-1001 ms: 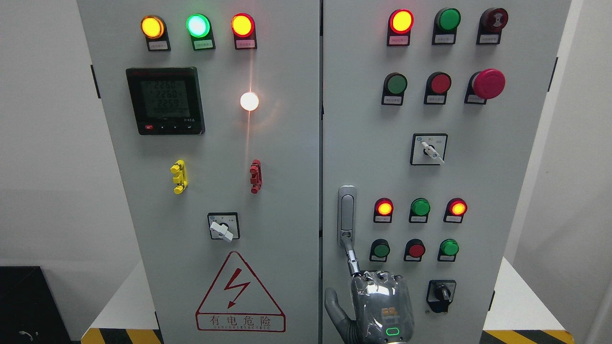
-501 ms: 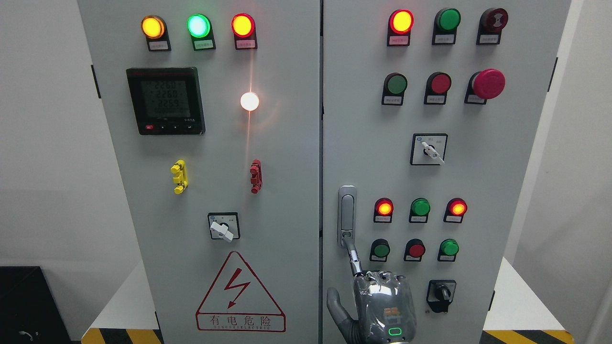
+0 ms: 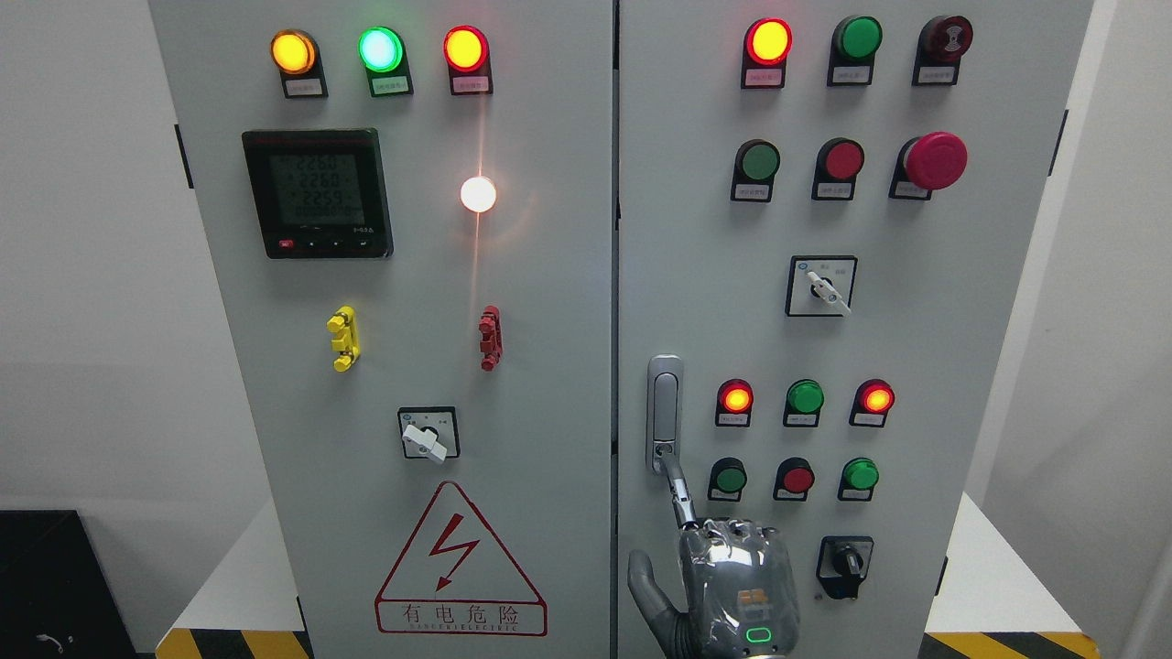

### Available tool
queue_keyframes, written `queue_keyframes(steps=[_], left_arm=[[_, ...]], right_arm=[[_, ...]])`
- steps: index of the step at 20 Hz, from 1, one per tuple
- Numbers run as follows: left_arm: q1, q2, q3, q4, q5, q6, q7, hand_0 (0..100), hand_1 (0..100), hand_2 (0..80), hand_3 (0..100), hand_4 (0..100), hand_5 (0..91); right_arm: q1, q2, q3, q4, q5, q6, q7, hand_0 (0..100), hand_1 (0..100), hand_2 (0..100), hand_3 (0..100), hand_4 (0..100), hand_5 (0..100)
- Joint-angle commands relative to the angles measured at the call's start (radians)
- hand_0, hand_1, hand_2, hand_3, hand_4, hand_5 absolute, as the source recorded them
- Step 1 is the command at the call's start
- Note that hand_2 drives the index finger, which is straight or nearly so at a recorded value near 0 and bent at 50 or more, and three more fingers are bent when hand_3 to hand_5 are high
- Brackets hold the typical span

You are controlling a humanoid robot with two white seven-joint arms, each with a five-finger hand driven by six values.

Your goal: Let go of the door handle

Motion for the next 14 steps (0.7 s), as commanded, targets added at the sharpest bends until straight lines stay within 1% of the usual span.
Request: queue_keyframes(steps=[1,14], left_arm=[[0.020,0.000,0.000,0.000,-0.001,0.000,0.000,12,56,0.0,0,0,0.0],[0.020,0.000,0.001,0.000,0.000,0.000,0.000,12,56,0.0,0,0,0.0]], right_arm=[[0.002,0.000,0.000,0.028,0.000,0.000,0.000,52,31,3,100,100,100],[0.012,0.000,0.005,0.028,0.000,0.002,0.000,52,31,3,100,100,100]])
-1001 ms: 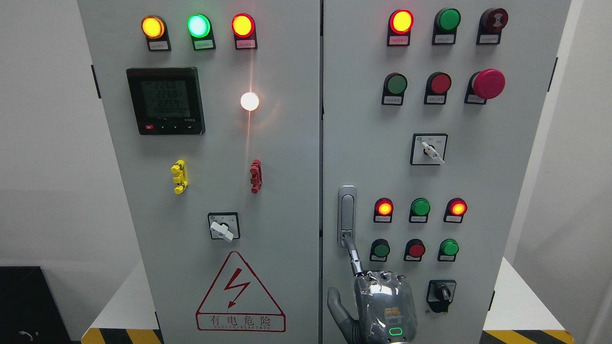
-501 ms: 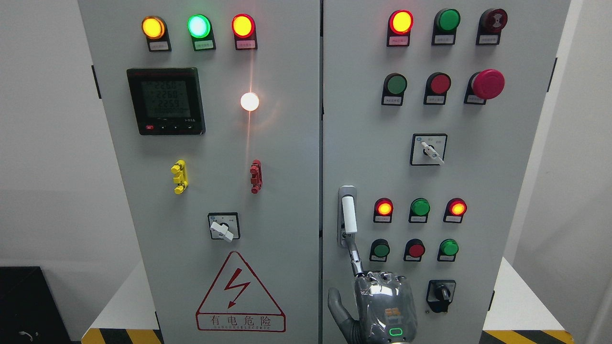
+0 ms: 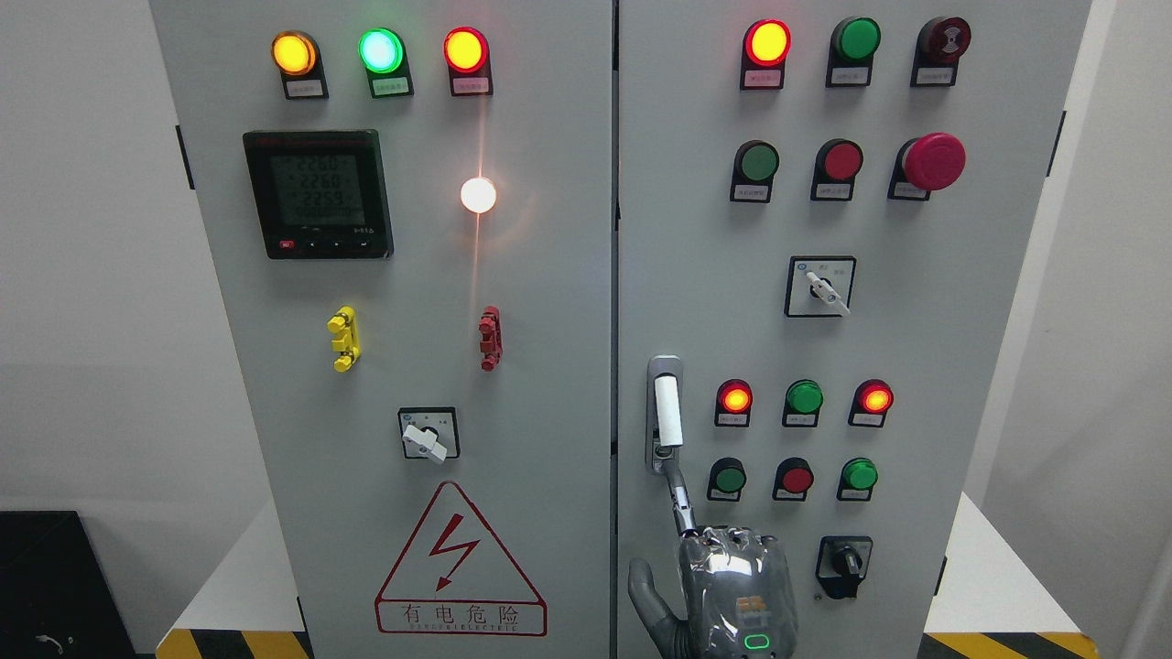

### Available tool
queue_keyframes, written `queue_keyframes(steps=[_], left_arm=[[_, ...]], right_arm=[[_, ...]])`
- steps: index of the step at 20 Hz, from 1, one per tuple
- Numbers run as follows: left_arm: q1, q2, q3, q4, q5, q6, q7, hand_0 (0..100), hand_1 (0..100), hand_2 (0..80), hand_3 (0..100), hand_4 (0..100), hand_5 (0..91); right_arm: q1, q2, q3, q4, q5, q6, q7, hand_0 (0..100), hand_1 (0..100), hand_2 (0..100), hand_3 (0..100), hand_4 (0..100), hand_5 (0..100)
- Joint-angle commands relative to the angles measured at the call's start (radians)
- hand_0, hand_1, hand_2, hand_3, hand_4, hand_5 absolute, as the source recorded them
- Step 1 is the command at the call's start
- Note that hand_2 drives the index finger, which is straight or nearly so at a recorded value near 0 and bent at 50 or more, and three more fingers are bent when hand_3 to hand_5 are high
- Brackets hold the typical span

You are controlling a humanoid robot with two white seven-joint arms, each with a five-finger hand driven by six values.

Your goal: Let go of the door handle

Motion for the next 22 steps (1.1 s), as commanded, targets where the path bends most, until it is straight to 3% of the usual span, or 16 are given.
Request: queue_keyframes(steps=[1,22], left_arm=[[0.020,0.000,0.001,0.000,0.001,0.000,0.000,12,56,0.0,0,0,0.0],[0.020,0.000,-0.001,0.000,0.001,0.000,0.000,12,56,0.0,0,0,0.0]], right_arm=[[0.003,0.000,0.002,0.010,0.000,-0.003,-0.001,52,31,3,100,100,100],[0.003,0.000,0.002,0.002,0.001,-0.004,-0.001,52,31,3,100,100,100]])
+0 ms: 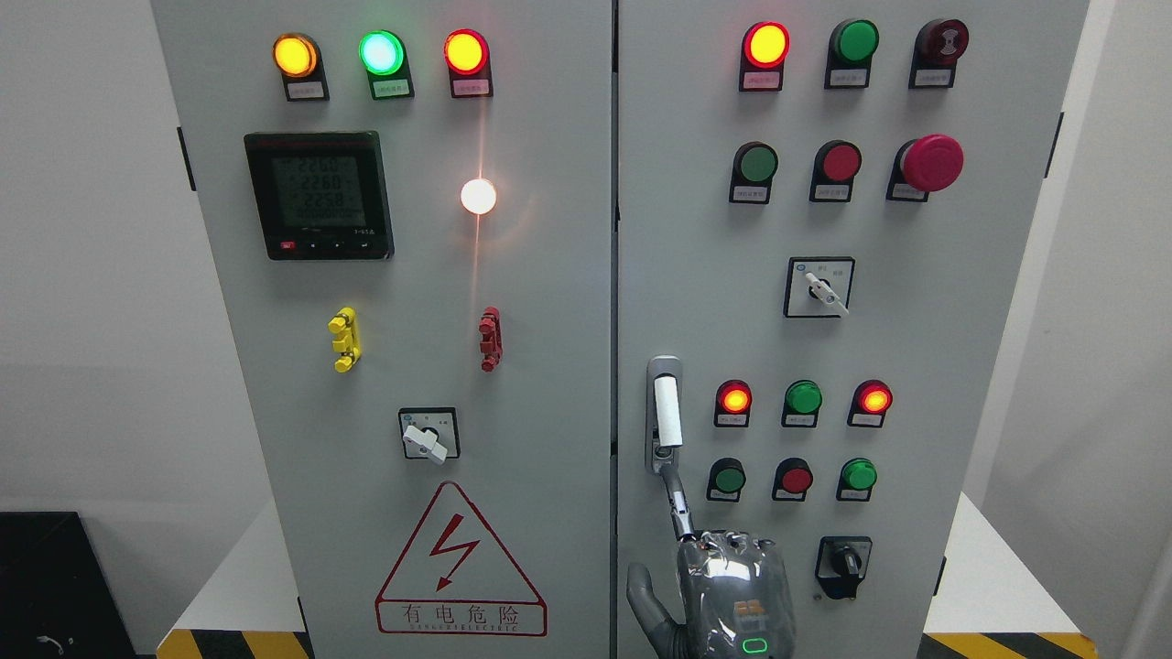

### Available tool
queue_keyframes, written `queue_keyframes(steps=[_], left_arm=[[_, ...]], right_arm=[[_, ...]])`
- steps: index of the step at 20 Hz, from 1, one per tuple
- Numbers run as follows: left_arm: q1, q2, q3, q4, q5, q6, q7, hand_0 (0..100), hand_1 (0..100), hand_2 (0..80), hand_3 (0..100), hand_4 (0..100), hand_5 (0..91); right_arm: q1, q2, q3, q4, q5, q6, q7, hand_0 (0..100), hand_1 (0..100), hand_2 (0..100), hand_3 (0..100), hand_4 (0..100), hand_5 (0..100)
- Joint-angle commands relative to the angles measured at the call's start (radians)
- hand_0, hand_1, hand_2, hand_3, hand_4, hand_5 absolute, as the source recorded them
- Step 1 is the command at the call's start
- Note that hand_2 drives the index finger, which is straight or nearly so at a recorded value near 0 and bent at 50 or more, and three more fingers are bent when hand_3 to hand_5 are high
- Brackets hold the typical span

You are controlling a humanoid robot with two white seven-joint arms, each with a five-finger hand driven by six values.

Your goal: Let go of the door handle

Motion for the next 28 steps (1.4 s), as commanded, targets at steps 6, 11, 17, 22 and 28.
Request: queue_keyframes(steps=[6,11,17,22,28], left_arm=[[0.020,0.000,0.000,0.000,-0.001,0.000,0.000,12,56,0.0,0,0,0.0],[0.020,0.000,0.000,0.000,0.000,0.000,0.000,12,56,0.0,0,0,0.0],[0.020,0.000,0.000,0.000,0.000,0.000,0.000,12,56,0.0,0,0,0.0],[0.020,0.000,0.000,0.000,-0.001,0.000,0.000,12,56,0.0,0,0,0.0],[0.020,0.000,0.001,0.000,-0.001,0.000,0.000,12,56,0.0,0,0,0.0]], right_arm=[[-0.002,0.000,0.002,-0.008,0.007,0.000,-0.002,52,31,3,100,100,100],[-0.005,-0.002,0.002,-0.020,0.009,-0.002,-0.002,52,31,3,100,100,100],[-0.005,0.000,0.003,-0.033,0.012,-0.004,-0.002,52,31,4,100,100,100],[-0.005,0.000,0.005,-0.040,0.013,-0.004,-0.002,52,31,4,100,100,100],[-0.005,-0.002,0.008,-0.049,0.013,-0.004,-0.002,52,31,9,100,100,100]])
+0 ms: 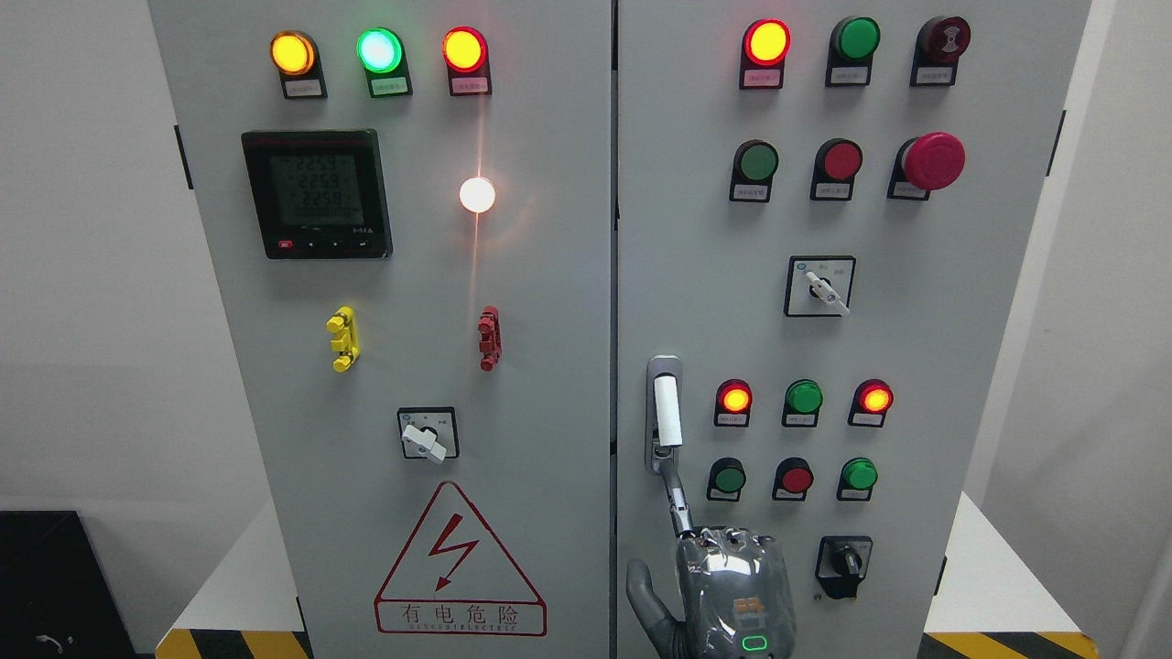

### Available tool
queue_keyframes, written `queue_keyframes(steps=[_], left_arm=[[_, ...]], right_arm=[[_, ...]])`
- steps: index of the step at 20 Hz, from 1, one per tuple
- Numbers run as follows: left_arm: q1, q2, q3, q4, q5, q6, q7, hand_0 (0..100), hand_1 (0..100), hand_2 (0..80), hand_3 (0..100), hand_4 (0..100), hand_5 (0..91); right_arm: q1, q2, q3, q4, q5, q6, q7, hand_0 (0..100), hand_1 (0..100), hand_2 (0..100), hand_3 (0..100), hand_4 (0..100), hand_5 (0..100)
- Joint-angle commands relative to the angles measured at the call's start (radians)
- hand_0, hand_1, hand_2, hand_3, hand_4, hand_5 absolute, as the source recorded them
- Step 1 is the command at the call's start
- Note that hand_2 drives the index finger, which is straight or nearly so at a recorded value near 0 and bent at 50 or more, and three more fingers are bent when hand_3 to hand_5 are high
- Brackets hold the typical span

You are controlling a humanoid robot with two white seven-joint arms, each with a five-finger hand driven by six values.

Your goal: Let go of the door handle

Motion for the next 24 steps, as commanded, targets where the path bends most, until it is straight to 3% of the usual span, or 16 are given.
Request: queue_keyframes(steps=[1,24], left_arm=[[0.020,0.000,0.000,0.000,0.000,0.000,0.000,12,56,0.0,0,0,0.0],[0.020,0.000,0.000,0.000,0.000,0.000,0.000,12,56,0.0,0,0,0.0]], right_arm=[[0.000,0.000,0.007,-0.044,0.001,-0.001,-0.001,52,31,9,100,100,100],[-0.002,-0.001,0.009,-0.062,0.001,-0.001,-0.001,52,31,10,100,100,100]])
